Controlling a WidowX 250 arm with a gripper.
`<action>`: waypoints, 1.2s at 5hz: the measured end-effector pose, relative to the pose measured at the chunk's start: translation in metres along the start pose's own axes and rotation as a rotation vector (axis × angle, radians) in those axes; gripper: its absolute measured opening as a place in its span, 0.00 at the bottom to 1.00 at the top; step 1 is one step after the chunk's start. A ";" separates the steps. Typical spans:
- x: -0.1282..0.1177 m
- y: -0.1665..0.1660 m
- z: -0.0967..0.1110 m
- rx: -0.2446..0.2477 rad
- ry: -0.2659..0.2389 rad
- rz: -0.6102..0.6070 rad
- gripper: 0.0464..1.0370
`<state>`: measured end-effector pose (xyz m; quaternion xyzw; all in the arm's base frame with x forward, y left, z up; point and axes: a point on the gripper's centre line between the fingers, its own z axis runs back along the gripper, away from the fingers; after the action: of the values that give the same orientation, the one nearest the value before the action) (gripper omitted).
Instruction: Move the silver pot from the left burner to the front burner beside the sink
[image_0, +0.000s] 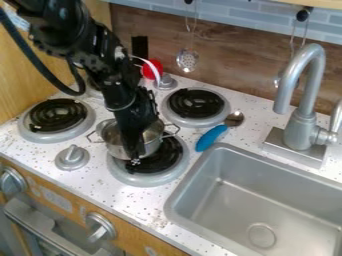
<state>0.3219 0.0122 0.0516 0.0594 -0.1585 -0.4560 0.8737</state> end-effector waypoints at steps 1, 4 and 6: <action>0.003 0.001 -0.006 -0.002 -0.019 -0.020 0.04; 0.002 -0.024 -0.009 -0.021 0.009 -0.094 0.57; 0.006 -0.021 0.000 0.036 -0.017 -0.064 0.97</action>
<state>0.3088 -0.0045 0.0479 0.0761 -0.1722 -0.4812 0.8562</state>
